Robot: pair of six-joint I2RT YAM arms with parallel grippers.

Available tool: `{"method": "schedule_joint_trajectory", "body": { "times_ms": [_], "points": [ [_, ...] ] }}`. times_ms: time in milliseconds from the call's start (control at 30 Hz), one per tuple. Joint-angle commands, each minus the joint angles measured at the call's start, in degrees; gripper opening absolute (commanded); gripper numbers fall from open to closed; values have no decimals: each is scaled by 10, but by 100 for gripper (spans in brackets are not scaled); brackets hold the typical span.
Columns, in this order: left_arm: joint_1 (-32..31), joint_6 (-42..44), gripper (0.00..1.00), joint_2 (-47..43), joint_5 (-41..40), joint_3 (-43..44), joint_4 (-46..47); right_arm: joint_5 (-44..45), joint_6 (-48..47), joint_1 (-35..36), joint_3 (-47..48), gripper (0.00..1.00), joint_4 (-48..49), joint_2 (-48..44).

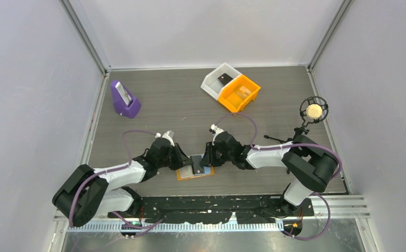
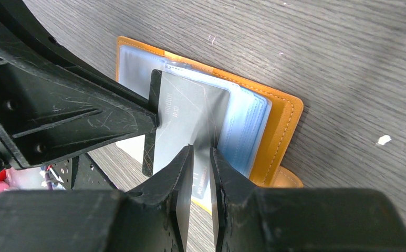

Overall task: Take the credit cards out of the card holder
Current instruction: Remove the credit card from the card holder, then place the credit card in the storage box.

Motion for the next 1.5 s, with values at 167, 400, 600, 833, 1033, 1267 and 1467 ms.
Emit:
{"method": "schedule_joint_trajectory", "body": {
  "times_ms": [167, 400, 600, 833, 1033, 1267, 1467],
  "points": [
    [-4, -5, 0, -7, 17, -12, 55, 23, 0, 2, -13, 25, -16, 2],
    [1, 17, 0, -70, -29, -11, -33, 31, -2, -1, -17, 25, -26, -5],
    [12, 30, 0, -126, -53, -4, -119, 34, -8, -7, -19, 25, -35, -20],
    [14, 75, 0, -204, -69, 31, -231, 7, -40, -15, -7, 27, -55, -55],
    [14, 137, 0, -278, -69, 74, -321, -74, -147, -40, 55, 32, -127, -140],
    [16, 202, 0, -312, 62, 95, -307, -298, -270, -101, 135, 43, -223, -184],
    [16, 223, 0, -295, 205, 116, -293, -395, -321, -107, 173, 44, -281, -172]
  ]
}}
